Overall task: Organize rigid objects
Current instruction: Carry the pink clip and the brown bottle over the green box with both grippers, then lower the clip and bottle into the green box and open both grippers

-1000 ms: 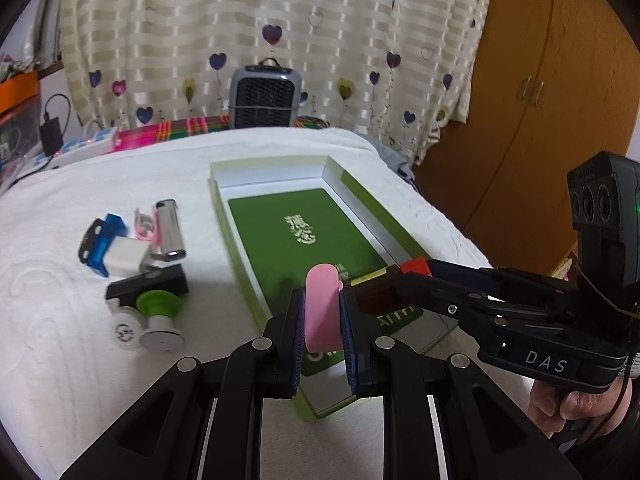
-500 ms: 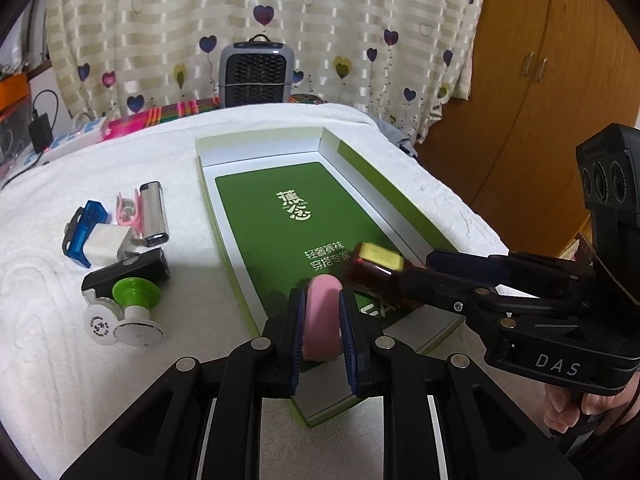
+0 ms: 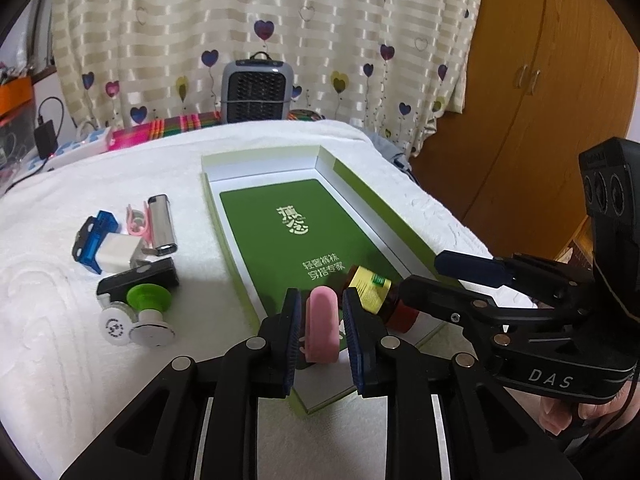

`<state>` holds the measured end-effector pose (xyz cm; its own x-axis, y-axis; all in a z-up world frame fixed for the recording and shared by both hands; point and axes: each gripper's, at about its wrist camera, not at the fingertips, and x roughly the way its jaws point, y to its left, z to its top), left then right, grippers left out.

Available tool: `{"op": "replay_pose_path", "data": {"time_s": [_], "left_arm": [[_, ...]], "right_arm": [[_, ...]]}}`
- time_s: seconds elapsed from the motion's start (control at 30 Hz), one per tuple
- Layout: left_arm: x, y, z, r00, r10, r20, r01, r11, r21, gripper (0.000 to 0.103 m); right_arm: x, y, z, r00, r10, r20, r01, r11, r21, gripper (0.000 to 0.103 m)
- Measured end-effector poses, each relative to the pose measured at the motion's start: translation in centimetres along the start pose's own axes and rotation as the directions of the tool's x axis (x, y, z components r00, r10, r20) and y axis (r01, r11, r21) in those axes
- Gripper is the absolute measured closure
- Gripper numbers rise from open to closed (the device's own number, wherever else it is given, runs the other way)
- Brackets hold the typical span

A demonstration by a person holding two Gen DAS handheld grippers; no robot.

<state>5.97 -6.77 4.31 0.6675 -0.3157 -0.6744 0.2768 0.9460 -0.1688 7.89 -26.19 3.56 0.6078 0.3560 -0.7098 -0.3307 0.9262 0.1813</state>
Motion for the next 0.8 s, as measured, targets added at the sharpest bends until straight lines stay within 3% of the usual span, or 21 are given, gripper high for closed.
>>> {"op": "replay_pose_path", "data": {"time_s": [0.27,0.8], "left_arm": [[-1.6,0.6,-0.2,0.999,0.001,0.033,0.0,1.0,-0.016,0.082],[-3.5,4.0,-1.8,0.997,0.053,0.05,-0.049,0.996,-0.076,0.082]], "right_arm": [[-1.1,1.3,0.1,0.999,-0.022,0.026,0.023,0.999,-0.032,0.053],[-1.5,4.5,-0.1,0.999,0.011,0.038,-0.008,0.997,-0.075,0.053]]}}
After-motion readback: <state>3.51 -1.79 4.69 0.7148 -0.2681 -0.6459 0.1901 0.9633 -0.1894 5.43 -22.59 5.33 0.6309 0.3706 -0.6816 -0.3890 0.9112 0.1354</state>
